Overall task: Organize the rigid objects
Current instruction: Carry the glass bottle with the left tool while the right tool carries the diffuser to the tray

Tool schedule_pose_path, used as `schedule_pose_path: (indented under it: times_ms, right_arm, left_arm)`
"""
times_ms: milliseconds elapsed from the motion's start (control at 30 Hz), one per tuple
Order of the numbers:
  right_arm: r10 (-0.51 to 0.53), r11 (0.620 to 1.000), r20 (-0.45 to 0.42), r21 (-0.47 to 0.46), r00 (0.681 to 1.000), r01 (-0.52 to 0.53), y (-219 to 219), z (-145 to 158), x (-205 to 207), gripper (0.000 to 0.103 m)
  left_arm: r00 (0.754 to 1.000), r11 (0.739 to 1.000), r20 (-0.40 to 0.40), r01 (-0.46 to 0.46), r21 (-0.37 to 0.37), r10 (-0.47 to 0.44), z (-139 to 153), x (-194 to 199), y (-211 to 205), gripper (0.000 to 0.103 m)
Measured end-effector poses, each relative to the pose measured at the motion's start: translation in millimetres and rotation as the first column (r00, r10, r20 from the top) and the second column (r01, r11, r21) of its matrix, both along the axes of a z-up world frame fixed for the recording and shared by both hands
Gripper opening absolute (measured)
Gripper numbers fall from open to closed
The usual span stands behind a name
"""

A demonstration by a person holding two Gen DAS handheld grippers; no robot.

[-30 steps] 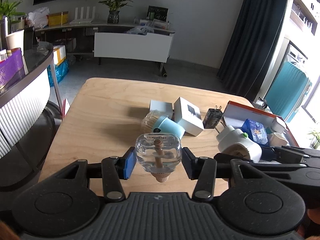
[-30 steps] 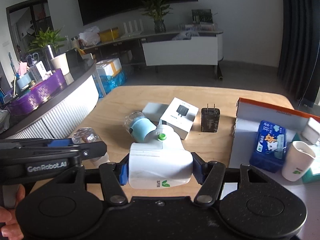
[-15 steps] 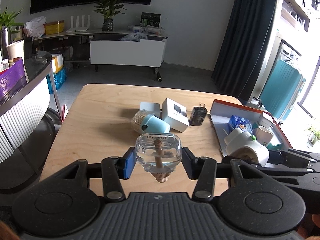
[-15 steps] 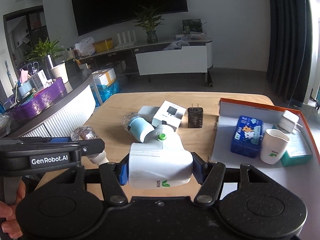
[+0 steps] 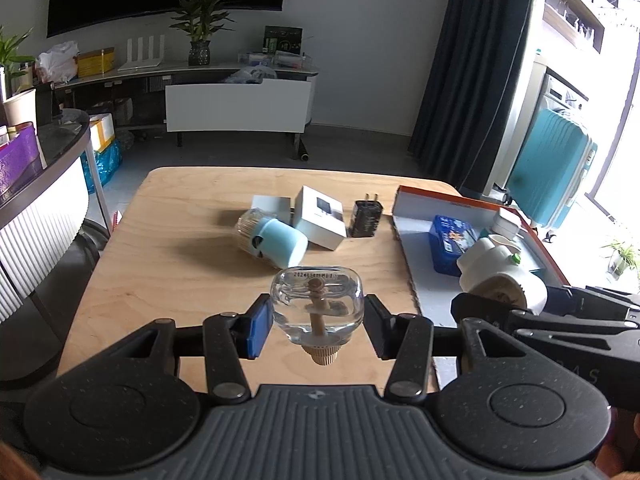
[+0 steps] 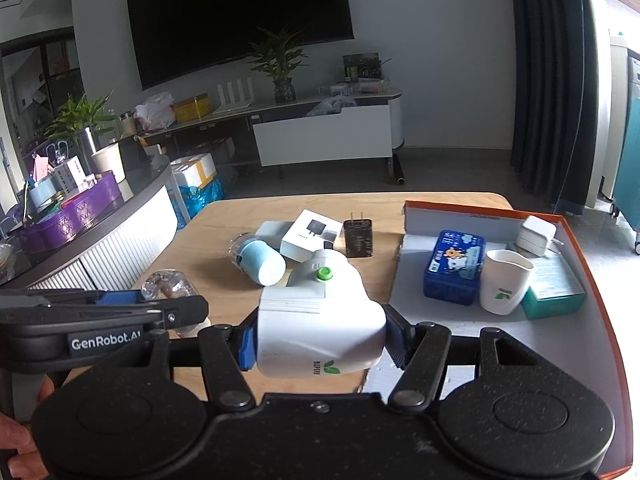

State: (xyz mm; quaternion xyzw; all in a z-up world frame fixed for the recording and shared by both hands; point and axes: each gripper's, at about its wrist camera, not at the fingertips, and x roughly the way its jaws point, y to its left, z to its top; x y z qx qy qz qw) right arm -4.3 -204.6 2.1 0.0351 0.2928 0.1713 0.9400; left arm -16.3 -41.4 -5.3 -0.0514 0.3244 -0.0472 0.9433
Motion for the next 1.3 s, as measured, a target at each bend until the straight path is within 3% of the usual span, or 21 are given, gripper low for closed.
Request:
schedule_pose_path:
  times_ms: [1300]
  right_arm:
    - [-0.166,0.986,0.044,0.029,0.985,0.165,-74.6,6.8,-20.3,0.072]
  left_arm:
    - [0.987,0.987,-0.006,0.162,0.000,-0.162,0.1,3.2,-74.9,0.050]
